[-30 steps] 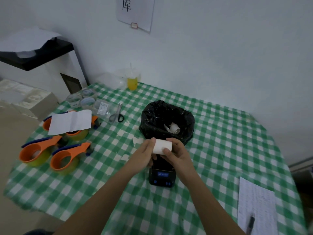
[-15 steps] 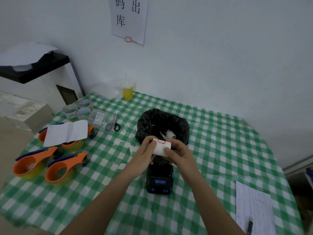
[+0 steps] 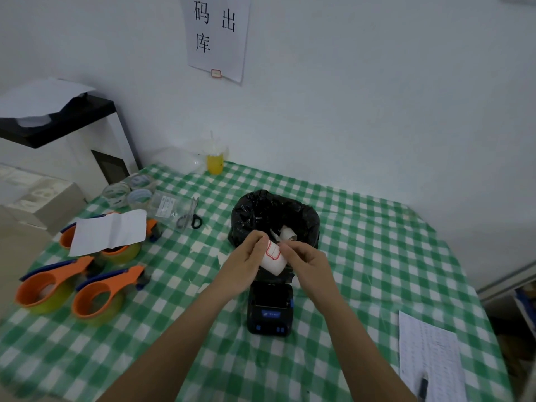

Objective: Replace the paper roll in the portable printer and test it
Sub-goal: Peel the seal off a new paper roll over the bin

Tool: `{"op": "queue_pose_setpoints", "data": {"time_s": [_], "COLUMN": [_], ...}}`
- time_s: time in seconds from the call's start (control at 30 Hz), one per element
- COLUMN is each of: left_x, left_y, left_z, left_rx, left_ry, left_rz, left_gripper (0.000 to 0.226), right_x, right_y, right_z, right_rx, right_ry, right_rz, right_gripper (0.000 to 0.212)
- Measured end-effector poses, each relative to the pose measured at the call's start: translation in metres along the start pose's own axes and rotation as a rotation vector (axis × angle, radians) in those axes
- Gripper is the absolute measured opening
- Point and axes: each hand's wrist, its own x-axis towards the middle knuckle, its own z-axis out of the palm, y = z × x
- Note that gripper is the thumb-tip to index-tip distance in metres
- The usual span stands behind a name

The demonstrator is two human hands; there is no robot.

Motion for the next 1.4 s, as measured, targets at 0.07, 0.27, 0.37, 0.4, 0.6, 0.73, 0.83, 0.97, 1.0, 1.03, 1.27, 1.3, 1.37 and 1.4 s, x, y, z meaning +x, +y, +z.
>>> {"op": "queue_pose_setpoints", "data": {"time_s": [0.07,0.27,0.37,0.4,0.6,0.73,0.83,0.97,1.0,1.03,1.27,1.3,1.37,1.4], "left_x": [0.002,0.004,0.004,0.004,0.004,0.003,0.004,0.006,0.006,0.006,0.007,0.007,0.007,0.007], "left_y": [-0.004,-0.011,-0.013,-0.014,-0.019,-0.019,-0.016,-0.016,-0.015,-0.014,-0.013,-0.013,-0.011,-0.009], "left_z": [-0.003,-0.006,-0.006,-0.005,-0.005,-0.004,-0.005,-0.007,-0.007,-0.006,-0.007,-0.007,-0.007,-0.007], "left_rx": [0.098,0.276,0.296,0.3,0.294,0.247,0.249,0.25,0.223,0.192,0.142,0.145,0.105,0.07], "left_ry": [-0.016,-0.055,-0.07,-0.074,-0.093,-0.1,-0.113,-0.153,-0.16,-0.163,-0.176,-0.182,-0.194,-0.194], "left_rz": [0.037,0.087,0.095,0.093,0.092,0.084,0.099,0.098,0.096,0.094,0.076,0.071,0.064,0.06], "left_gripper": [0.02,0.021,0.027,0.03,0.037,0.039,0.039,0.038,0.038,0.039,0.039,0.039,0.038,0.038], "right_x": [-0.001,0.0,-0.001,-0.002,-0.005,-0.006,-0.007,-0.008,-0.008,-0.009,-0.013,-0.012,-0.011,-0.011], "right_y": [-0.001,-0.002,-0.002,-0.001,-0.002,-0.001,-0.001,-0.006,-0.006,-0.006,-0.009,-0.01,-0.013,-0.014], "right_z": [-0.002,-0.005,-0.003,-0.003,-0.002,-0.001,0.0,-0.002,-0.003,-0.003,0.001,0.001,0.0,0.0], "right_rx": [-0.034,0.031,0.053,0.018,-0.026,-0.023,-0.039,-0.052,-0.047,-0.04,-0.01,-0.022,-0.038,-0.038], "right_ry": [-0.004,-0.031,-0.042,-0.037,-0.025,-0.02,-0.007,-0.02,-0.022,-0.018,-0.016,-0.027,-0.029,-0.023], "right_rz": [-0.014,0.091,0.126,0.112,0.063,0.053,0.05,0.038,0.036,0.03,0.005,0.0,-0.01,-0.016], "right_gripper": [0.013,0.009,0.011,0.011,0.008,0.008,0.012,0.016,0.017,0.019,0.015,0.016,0.018,0.018]}}
